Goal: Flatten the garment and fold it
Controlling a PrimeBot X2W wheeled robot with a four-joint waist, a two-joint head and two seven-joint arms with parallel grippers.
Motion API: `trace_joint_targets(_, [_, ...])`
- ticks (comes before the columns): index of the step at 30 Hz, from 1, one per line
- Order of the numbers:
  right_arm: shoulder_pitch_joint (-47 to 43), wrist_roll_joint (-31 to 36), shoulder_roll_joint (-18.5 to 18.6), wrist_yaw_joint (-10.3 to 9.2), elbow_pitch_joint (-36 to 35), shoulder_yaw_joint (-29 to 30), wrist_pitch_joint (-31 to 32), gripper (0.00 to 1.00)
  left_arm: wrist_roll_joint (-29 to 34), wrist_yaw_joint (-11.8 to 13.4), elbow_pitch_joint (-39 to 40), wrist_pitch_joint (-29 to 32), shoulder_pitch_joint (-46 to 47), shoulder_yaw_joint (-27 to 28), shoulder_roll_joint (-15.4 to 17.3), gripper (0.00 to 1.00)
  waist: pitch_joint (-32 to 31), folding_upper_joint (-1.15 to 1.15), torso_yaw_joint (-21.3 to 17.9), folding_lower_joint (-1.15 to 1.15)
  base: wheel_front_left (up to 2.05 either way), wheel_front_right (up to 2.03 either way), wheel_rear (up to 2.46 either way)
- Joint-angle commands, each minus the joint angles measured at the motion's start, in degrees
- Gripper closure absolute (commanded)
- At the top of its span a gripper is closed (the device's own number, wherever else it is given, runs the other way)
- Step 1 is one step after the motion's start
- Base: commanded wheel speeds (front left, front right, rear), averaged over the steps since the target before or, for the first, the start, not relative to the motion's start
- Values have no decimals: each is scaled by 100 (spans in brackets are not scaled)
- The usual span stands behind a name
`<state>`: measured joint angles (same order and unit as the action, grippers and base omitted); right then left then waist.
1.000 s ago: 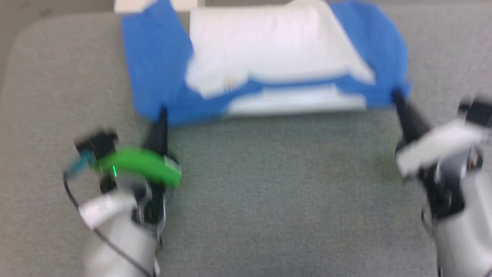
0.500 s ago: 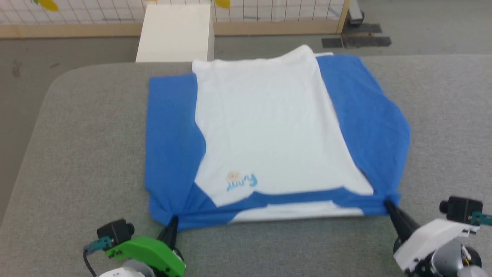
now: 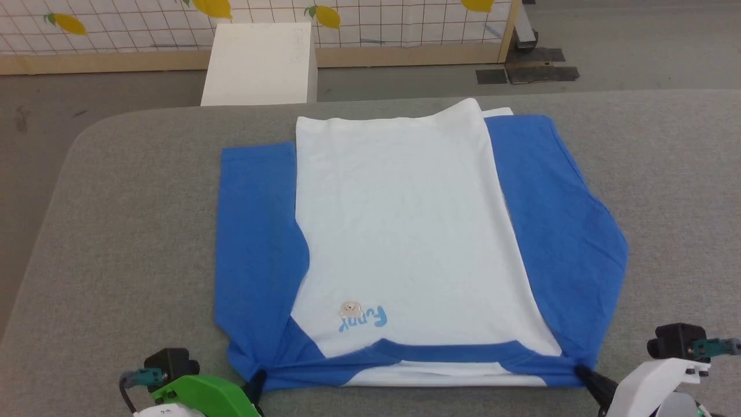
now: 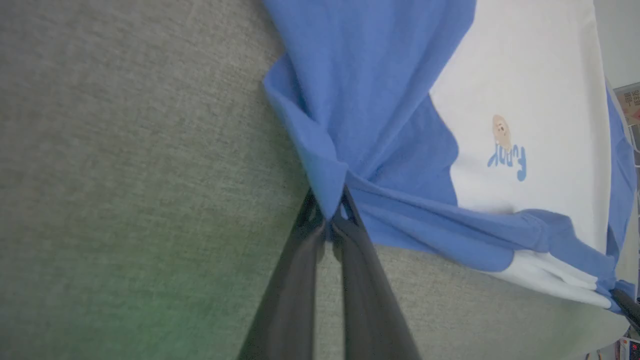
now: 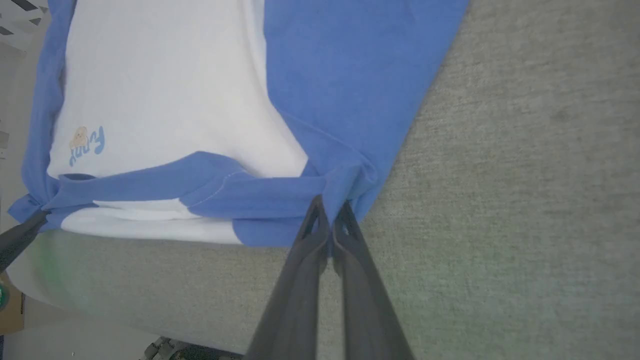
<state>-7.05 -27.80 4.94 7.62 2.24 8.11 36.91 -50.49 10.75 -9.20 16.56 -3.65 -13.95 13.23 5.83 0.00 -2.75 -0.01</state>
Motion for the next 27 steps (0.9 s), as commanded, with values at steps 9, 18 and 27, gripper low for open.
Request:
trace_joint_targets(9, [339, -437, 48, -13, -866, 383, 257, 0, -275, 217, 981, 345, -233, 376, 416, 0, -88, 0, -76, 1, 0, 0, 0])
trace_joint_targets(18, [1565, -343, -2, -13, -1237, 1295, 170, 0, 496, -16, 1897, -1316, 247, 1013, 624, 0, 294, 0, -98, 1, 0, 0, 0])
trace_joint_targets(27, [4166, 757, 306, -13, 341, 1385, 77, 0, 2341, -702, 1906, -3149, 1432, 1168, 472, 0, 1870, 0, 146, 1, 0, 0, 0])
